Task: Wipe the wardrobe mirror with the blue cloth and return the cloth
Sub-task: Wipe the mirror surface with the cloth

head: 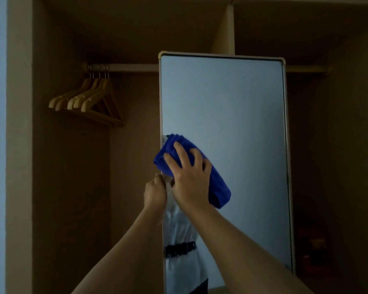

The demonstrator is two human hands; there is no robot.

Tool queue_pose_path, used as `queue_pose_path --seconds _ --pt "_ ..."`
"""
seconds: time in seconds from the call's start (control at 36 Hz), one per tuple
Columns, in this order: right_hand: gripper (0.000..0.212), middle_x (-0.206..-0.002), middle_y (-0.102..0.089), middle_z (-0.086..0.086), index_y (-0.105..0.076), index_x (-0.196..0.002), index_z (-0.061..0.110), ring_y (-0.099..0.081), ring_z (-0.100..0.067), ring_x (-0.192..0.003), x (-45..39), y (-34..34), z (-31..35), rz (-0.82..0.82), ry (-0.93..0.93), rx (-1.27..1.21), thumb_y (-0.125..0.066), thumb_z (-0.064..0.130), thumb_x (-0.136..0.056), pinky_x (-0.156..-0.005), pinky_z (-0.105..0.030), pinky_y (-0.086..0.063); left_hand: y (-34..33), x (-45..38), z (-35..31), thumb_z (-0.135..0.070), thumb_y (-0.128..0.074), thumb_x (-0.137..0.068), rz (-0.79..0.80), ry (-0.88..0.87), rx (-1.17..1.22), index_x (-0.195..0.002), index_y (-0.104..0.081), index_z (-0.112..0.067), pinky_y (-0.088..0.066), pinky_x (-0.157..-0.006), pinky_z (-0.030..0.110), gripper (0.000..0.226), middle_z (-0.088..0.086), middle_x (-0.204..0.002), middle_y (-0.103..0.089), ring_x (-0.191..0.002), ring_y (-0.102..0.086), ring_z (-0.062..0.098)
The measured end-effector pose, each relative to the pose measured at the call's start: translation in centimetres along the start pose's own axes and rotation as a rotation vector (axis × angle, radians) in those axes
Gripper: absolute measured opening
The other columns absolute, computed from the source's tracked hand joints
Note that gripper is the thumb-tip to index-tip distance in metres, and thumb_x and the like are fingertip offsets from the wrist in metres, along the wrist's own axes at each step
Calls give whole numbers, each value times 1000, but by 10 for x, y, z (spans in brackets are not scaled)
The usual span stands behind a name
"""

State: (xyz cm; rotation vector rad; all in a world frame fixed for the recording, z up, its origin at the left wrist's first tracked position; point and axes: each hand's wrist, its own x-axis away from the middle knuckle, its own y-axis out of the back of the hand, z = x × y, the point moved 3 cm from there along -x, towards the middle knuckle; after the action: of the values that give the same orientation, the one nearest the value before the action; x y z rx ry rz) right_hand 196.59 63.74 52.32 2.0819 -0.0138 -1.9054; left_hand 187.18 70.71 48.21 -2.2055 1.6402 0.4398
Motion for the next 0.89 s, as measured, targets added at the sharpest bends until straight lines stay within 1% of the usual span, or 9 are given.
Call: queue_pose_path --seconds 0.11,0.22,0.33,0.5,0.58,0.64,0.69,0.75,0.89 --pt "54 -129 -60 -2 -69 -111 26 -60 -34 -109 23 -10 -1 6 21 23 -84 19 -60 -80 -51 -51 4 -1 2 -24 -29 -97 -15 51 102 -75 -54 -12 -38 -52 30 35 5 -61 -49 -53 -43 15" --pt "58 -129 -61 2 -69 -112 29 -61 -32 -109 44 -18 -5 -7 61 40 -85 23 -56 -81 -49 -51 5 1 5 -28 -28 -95 -5 156 180 -80 -56 -10 -47 -75 41 36 12 -74 -57 -73 -54 26" --pt "53 -130 -60 2 -69 -113 28 -46 -32 -115 65 -26 -7 -65 136 35 -78 20 -62 -82 -49 -51 3 2 2 -32 -30 -93 -3 181 187 -80 -59 -9 -51 -83 44 39 15 -80 -65 -79 -61 29" --pt "48 -130 -60 3 -68 -115 29 -43 -28 -112 54 -24 -19 -107 218 56 -73 22 -67 -79 -44 -50 -1 2 0 -47 -33 -97 -17 82 138 -78 -63 -13 -52 -71 36 49 8 -74 -67 -71 -64 21" --pt "46 -134 -57 1 -65 -119 26 -45 -30 -114 28 -16 -31 -115 202 59 -64 22 -73 -82 -47 -49 -1 3 2 -50 -30 -98 -6 27 77 -69 -58 -13 -39 -52 29 54 0 -54 -51 -50 -46 15" --pt "47 -137 -55 -1 -64 -122 24 -48 -33 -115 6 -10 -42 -114 136 53 -62 21 -75 -84 -50 -48 -1 3 3 -50 -29 -98 -23 -2 39 -66 -55 -16 -34 -51 28 53 1 -54 -46 -50 -41 15" --pt "55 -140 -52 -3 -61 -125 23 -50 -37 -117 -16 -3 -55 -111 35 32 -69 15 -71 -86 -53 -46 -1 4 3 -50 -30 -97 -47 -17 15 -64 -52 -17 -33 -51 28 52 2 -56 -45 -50 -40 14" --pt "61 -144 -46 -4 -56 -130 24 -46 -39 -121 -36 5 -68 -95 -36 19 -67 9 -71 -89 -55 -43 -1 4 3 -52 -30 -96 -59 -20 -3 -62 -49 -15 -31 -51 28 53 1 -55 -43 -49 -37 14" --pt "67 -151 -35 -2 -45 -138 25 -37 -35 -126 -62 15 -91 -18 -52 76 -60 11 -75 -94 -51 -36 -3 4 5 -54 -28 -96 -77 -25 -23 -61 -46 -13 -31 -54 30 56 1 -55 -41 -49 -36 14"
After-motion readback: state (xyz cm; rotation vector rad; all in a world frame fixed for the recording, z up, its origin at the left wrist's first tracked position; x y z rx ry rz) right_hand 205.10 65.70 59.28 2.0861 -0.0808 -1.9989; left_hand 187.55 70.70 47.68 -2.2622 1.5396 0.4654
